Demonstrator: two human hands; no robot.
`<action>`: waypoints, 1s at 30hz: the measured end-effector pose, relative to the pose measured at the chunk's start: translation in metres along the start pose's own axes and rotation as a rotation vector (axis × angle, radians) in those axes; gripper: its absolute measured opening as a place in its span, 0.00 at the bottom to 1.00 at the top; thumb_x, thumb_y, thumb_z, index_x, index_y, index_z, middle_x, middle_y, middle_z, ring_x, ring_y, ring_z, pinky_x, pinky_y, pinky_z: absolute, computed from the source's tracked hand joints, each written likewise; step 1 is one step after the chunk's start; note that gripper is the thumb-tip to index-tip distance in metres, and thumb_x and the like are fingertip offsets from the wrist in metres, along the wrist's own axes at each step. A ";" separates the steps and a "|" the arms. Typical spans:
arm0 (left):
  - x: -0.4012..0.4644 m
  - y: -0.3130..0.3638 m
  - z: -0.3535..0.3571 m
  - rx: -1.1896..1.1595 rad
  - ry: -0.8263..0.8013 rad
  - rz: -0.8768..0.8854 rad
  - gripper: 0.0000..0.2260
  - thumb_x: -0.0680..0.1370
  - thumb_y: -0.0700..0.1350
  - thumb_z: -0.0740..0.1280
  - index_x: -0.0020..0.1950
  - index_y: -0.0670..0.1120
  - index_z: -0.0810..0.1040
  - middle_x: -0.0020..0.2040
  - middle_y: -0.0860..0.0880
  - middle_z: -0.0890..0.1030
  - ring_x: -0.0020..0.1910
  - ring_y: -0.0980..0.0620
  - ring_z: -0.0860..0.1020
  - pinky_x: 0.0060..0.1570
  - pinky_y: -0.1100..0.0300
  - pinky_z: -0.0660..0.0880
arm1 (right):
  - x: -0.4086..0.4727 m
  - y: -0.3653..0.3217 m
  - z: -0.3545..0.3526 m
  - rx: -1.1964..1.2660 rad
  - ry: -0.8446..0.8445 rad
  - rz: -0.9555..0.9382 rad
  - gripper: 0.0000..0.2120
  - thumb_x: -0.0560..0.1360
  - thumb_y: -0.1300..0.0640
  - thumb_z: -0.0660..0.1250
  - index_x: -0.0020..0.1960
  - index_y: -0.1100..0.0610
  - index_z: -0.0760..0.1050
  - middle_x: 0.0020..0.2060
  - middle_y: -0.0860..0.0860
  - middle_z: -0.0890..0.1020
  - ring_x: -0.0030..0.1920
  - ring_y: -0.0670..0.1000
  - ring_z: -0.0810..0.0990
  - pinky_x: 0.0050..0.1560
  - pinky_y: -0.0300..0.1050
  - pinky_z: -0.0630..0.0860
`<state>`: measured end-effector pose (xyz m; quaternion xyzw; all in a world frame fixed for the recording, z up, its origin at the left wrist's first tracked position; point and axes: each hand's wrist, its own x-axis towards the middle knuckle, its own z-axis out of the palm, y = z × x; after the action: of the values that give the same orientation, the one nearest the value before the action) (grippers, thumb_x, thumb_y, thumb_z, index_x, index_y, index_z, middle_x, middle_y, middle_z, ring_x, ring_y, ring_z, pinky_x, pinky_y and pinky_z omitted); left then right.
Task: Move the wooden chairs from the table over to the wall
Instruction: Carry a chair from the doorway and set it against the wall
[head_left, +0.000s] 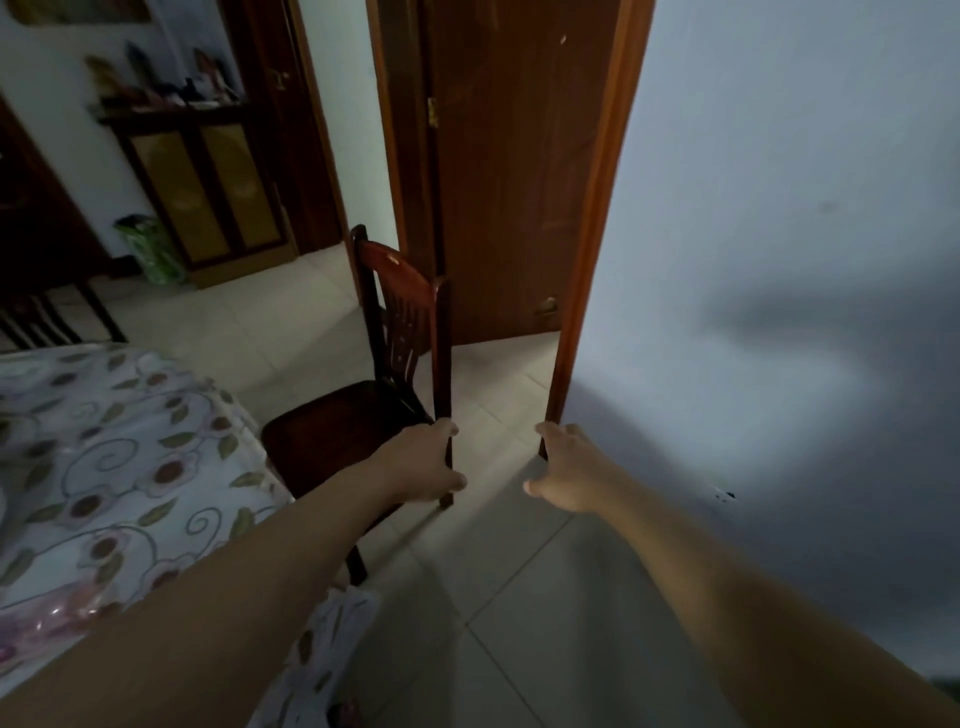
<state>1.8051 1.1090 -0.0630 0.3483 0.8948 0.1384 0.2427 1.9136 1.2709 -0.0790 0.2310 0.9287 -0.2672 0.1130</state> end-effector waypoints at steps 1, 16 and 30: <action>0.014 -0.004 -0.010 -0.014 0.015 -0.006 0.32 0.74 0.49 0.69 0.74 0.45 0.59 0.66 0.43 0.72 0.60 0.48 0.73 0.55 0.59 0.72 | 0.020 -0.004 -0.005 -0.007 -0.001 -0.018 0.37 0.74 0.52 0.68 0.76 0.55 0.52 0.72 0.59 0.61 0.70 0.61 0.66 0.67 0.52 0.68; 0.233 -0.132 -0.133 -0.042 0.058 -0.046 0.31 0.74 0.47 0.68 0.74 0.44 0.59 0.65 0.43 0.73 0.59 0.47 0.74 0.53 0.57 0.72 | 0.275 -0.095 -0.038 -0.019 -0.004 -0.003 0.38 0.72 0.51 0.70 0.75 0.52 0.53 0.71 0.57 0.62 0.69 0.58 0.68 0.65 0.50 0.70; 0.410 -0.179 -0.190 0.118 0.231 -0.105 0.34 0.74 0.38 0.65 0.76 0.47 0.53 0.75 0.45 0.60 0.72 0.43 0.62 0.68 0.45 0.64 | 0.485 -0.168 -0.063 0.050 0.131 -0.117 0.31 0.72 0.55 0.69 0.71 0.53 0.58 0.64 0.57 0.69 0.64 0.57 0.69 0.65 0.54 0.71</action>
<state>1.3423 1.2485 -0.1159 0.2964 0.9404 0.1116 0.1241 1.4053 1.3585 -0.1134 0.1961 0.9390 -0.2807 0.0302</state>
